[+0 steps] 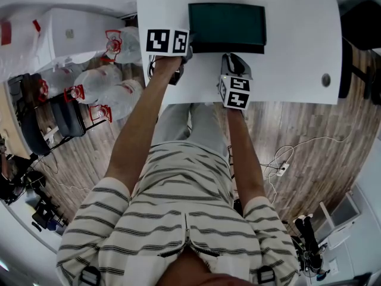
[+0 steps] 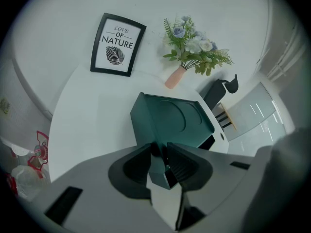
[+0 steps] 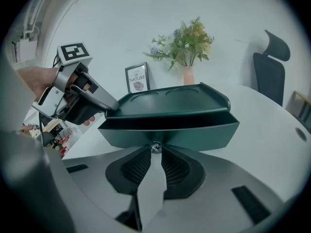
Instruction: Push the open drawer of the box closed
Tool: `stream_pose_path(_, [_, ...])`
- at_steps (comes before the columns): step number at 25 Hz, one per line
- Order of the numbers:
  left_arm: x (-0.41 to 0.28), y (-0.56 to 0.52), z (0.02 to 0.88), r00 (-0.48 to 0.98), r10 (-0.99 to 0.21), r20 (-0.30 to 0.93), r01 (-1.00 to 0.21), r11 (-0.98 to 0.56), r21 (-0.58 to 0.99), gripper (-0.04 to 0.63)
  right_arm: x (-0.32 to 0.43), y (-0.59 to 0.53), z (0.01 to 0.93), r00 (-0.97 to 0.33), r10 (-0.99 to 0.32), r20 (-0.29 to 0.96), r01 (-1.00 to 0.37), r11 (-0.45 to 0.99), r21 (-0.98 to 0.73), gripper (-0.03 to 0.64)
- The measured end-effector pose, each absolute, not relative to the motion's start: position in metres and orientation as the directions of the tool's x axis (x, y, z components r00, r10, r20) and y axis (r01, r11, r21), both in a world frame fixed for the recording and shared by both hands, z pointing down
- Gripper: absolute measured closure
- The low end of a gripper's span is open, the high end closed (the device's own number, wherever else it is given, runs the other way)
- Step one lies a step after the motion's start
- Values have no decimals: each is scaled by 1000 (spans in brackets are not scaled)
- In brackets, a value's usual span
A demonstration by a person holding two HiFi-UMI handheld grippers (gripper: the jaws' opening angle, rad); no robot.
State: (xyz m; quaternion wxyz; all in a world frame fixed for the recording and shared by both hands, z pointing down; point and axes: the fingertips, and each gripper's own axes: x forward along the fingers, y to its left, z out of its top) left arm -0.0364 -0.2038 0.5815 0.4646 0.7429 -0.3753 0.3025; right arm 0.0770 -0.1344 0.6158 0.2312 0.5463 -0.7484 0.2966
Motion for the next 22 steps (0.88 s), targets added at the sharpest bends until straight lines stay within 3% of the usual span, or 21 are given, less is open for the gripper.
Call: stream_pose_path(22, [-35, -204, 581, 544, -263, 797, -832, -292, 472, 486, 76, -156, 616, -301, -684, 664, -953, 230, -196, 538])
